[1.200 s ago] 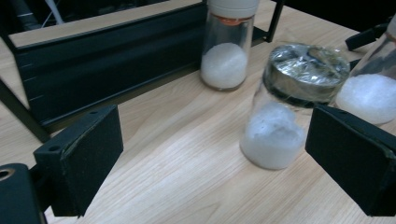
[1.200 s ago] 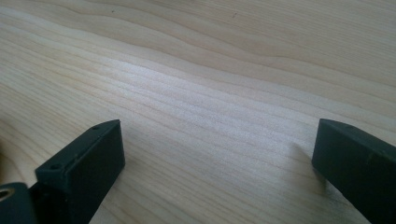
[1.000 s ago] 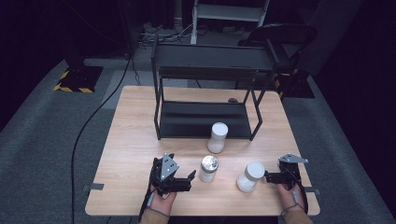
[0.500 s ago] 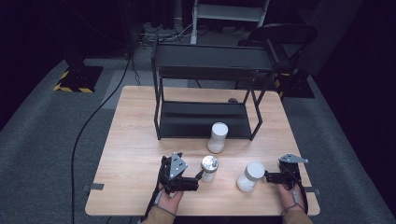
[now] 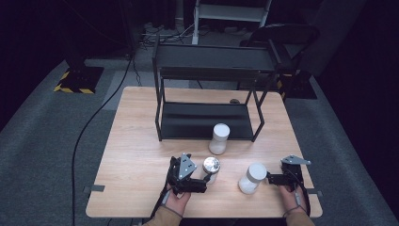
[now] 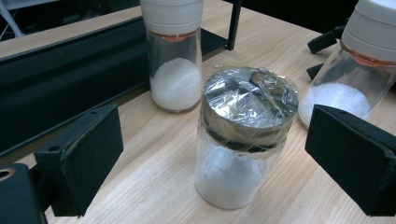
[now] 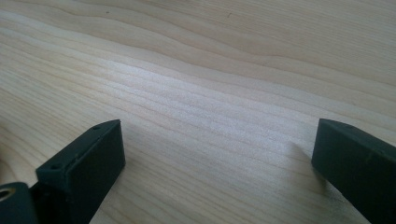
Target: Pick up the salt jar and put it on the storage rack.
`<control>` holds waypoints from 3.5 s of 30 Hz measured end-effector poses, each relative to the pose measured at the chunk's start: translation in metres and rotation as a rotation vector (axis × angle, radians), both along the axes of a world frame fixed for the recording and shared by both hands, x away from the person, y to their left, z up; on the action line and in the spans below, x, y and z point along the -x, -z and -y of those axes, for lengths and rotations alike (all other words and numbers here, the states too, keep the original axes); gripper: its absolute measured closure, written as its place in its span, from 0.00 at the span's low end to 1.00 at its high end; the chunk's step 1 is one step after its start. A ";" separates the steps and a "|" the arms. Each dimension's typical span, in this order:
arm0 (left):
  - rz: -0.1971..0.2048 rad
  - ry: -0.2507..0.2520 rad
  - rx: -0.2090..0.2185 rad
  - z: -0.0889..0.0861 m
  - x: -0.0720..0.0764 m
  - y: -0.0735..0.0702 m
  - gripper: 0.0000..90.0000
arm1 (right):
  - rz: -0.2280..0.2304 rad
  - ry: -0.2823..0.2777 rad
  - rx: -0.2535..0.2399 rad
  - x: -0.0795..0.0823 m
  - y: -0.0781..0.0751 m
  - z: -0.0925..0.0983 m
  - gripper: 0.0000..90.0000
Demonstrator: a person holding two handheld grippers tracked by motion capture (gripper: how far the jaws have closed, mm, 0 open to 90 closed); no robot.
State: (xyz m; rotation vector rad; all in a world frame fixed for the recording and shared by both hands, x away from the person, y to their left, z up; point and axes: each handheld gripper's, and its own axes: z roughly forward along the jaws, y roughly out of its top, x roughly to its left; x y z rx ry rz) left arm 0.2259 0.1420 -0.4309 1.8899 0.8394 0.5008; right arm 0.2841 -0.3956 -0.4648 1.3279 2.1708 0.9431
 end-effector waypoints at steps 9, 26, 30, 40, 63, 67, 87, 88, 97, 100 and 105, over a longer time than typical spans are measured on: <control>-0.012 0.020 -0.006 0.008 -0.007 0.001 0.04 | 0.000 0.002 0.000 0.000 0.000 0.000 0.03; -0.052 0.046 -0.057 0.029 -0.019 0.009 0.05 | 0.000 0.008 -0.001 0.001 0.000 -0.001 0.03; -0.063 0.037 -0.073 0.034 -0.021 0.012 0.06 | 0.000 0.009 -0.001 0.001 0.000 -0.001 0.03; -0.070 0.020 -0.116 0.045 -0.023 0.017 0.10 | -0.002 0.007 0.001 0.001 0.000 -0.001 0.03; -0.075 0.007 -0.142 0.056 -0.024 0.022 0.32 | -0.002 0.009 0.001 0.001 0.000 -0.001 0.03; -0.091 0.005 -0.147 0.057 -0.026 0.018 0.33 | -0.002 0.009 0.001 0.001 0.000 -0.001 0.03; -0.129 -0.017 -0.146 0.041 -0.029 -0.007 0.33 | -0.002 0.008 0.001 0.001 0.000 0.000 0.03; -0.134 -0.019 -0.148 0.040 -0.030 -0.010 0.33 | -0.002 0.007 0.001 0.001 0.000 0.000 0.03; -0.154 -0.047 -0.149 0.032 -0.035 -0.023 0.33 | -0.004 0.001 0.003 0.000 -0.001 0.000 0.02; -0.153 -0.055 -0.147 0.029 -0.037 -0.028 0.33 | -0.005 -0.001 0.004 0.000 -0.001 0.000 0.02; -0.154 -0.059 -0.144 0.024 -0.043 -0.040 0.33 | -0.004 -0.003 0.004 -0.001 -0.001 0.000 0.02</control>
